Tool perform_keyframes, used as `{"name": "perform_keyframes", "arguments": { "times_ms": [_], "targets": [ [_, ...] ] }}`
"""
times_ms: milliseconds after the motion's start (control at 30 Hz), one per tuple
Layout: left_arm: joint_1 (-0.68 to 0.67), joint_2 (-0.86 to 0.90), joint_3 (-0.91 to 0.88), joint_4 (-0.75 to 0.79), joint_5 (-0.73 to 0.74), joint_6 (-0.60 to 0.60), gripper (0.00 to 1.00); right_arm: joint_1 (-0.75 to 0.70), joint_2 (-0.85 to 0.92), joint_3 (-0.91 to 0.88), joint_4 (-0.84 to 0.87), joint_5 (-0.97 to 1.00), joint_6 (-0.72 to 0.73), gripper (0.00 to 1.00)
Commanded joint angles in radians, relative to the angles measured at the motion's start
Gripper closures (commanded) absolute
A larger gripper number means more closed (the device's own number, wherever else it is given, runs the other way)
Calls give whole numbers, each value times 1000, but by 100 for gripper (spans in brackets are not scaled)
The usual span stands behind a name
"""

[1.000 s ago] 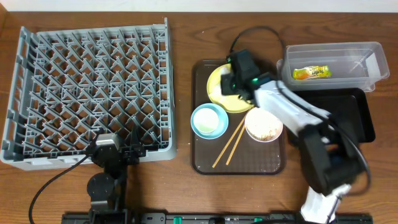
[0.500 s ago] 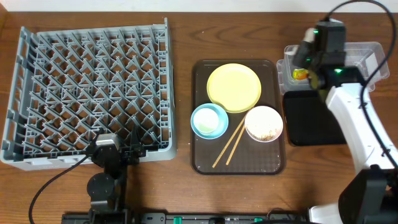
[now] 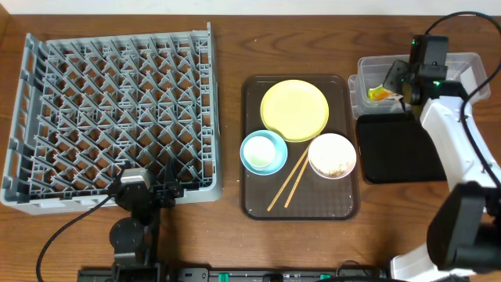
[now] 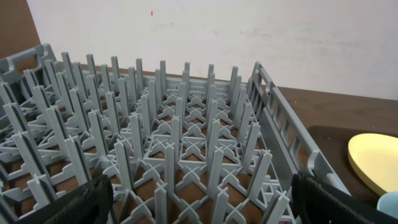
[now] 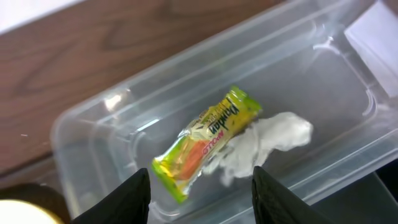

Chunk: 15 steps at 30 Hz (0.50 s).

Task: Sort waste into correct bins and load items into the dishwasher rack
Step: 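Move the bag to the clear bin and release it, then grasp the rim of the pink rice bowl with the right gripper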

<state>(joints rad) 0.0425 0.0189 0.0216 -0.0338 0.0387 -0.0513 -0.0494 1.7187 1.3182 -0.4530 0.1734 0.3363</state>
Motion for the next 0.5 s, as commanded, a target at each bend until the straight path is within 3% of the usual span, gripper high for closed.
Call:
{"name": "perform_keyframes", "arguments": {
  "times_ms": [0,200,467],
  "targets": [
    [-5,0,-17,-36,-13,6,7,3,-124,4,-11,-73,-48,49],
    [-5,0,-17,-36,-13,6,7,55,-196,4,-198,-320,-163,49],
    [-5,0,-17,-36,-13,6,7,184,-170,-27,-504,-323,-219,51]
  ]
}}
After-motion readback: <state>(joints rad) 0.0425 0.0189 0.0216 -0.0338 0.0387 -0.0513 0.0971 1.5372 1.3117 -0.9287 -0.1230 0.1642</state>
